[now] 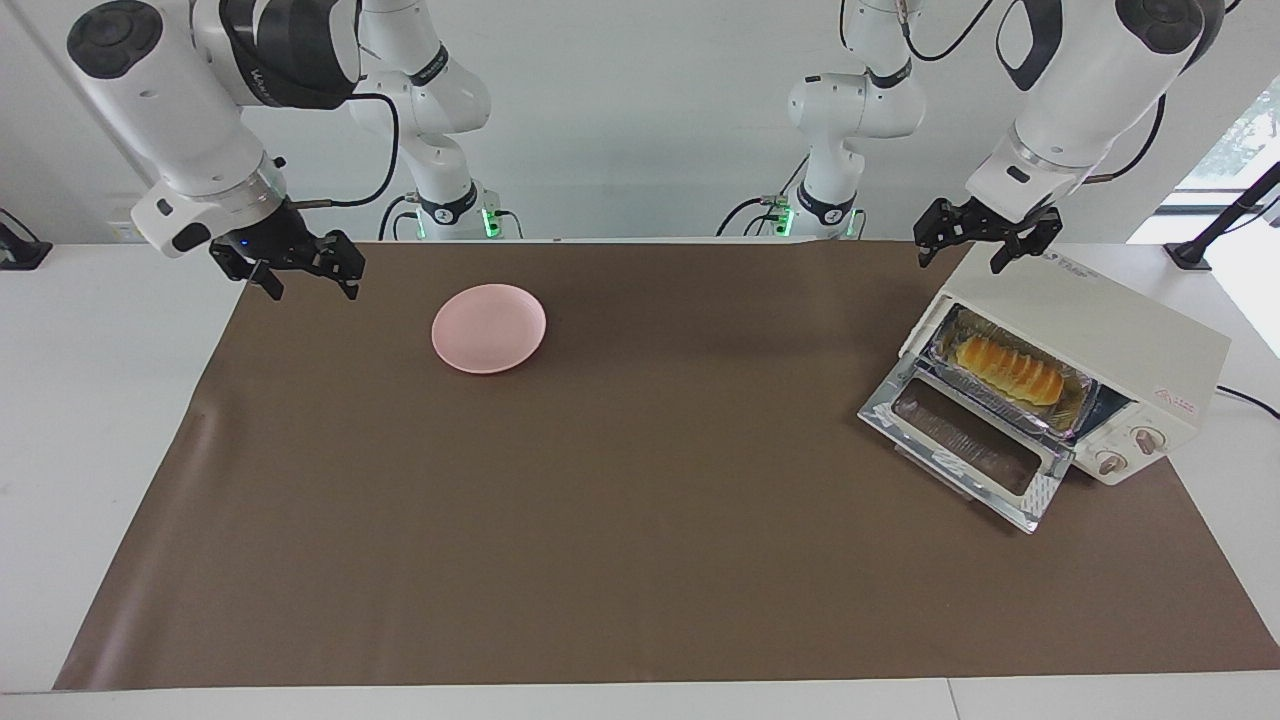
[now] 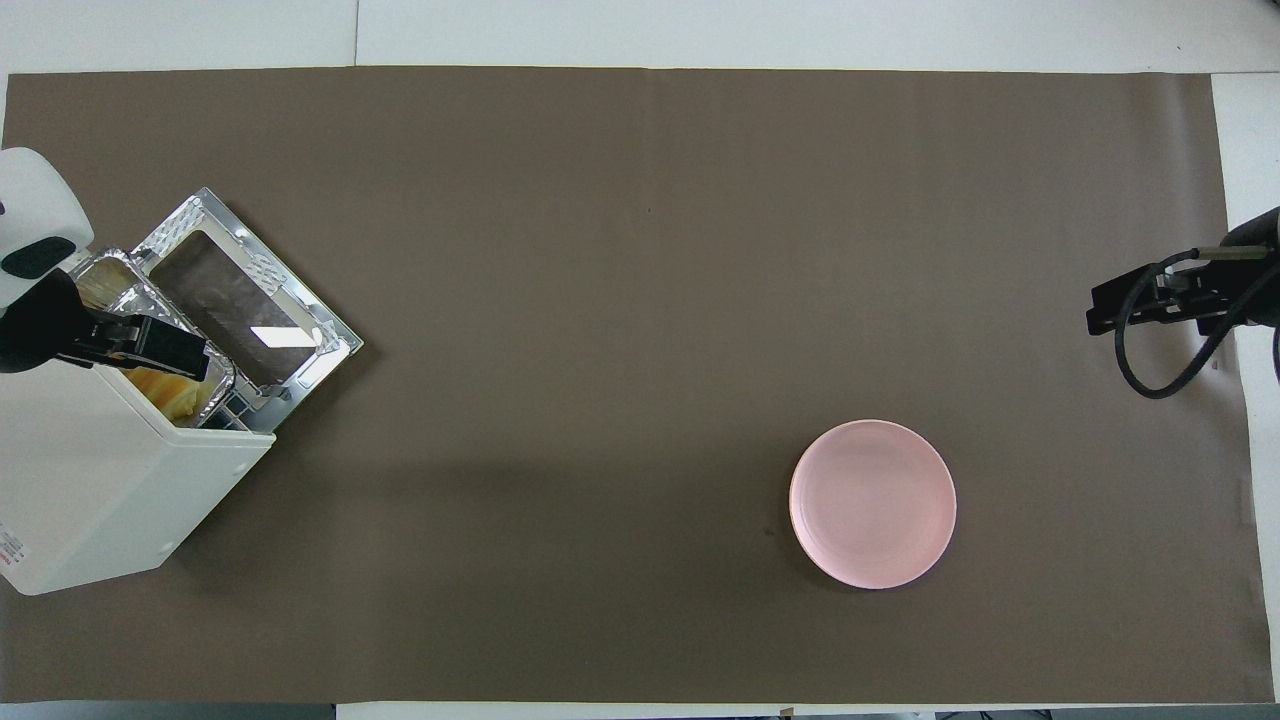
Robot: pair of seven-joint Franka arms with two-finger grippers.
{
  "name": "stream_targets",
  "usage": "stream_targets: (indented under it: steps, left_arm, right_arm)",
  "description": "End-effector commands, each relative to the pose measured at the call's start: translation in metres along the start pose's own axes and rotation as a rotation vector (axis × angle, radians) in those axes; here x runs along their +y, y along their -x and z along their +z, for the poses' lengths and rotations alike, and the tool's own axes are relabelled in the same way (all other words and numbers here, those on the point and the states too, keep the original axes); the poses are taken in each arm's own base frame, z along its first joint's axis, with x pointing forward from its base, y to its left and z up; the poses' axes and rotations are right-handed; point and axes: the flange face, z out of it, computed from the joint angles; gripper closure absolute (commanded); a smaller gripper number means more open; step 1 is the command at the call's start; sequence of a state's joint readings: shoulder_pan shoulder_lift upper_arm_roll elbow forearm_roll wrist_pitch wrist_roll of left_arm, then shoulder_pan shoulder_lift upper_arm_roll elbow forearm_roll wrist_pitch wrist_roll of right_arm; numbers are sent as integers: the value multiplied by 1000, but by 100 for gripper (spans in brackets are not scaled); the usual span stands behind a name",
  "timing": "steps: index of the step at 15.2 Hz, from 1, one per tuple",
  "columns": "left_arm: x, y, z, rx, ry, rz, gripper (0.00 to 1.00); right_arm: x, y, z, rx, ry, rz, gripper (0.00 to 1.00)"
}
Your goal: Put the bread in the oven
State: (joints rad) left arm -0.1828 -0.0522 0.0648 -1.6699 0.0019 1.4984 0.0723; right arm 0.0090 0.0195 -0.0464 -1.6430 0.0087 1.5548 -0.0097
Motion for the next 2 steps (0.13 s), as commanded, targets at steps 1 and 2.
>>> stream_targets:
  steps: [1,2]
  left_arm:
    - [-7,6,-4,20,-19,-17,0]
    - [-7,5,-4,18,-21,-15,0]
  right_arm:
    - [-1,7,-3,-3,18,3,0]
    - [-1,7,-4,-1,18,3,0]
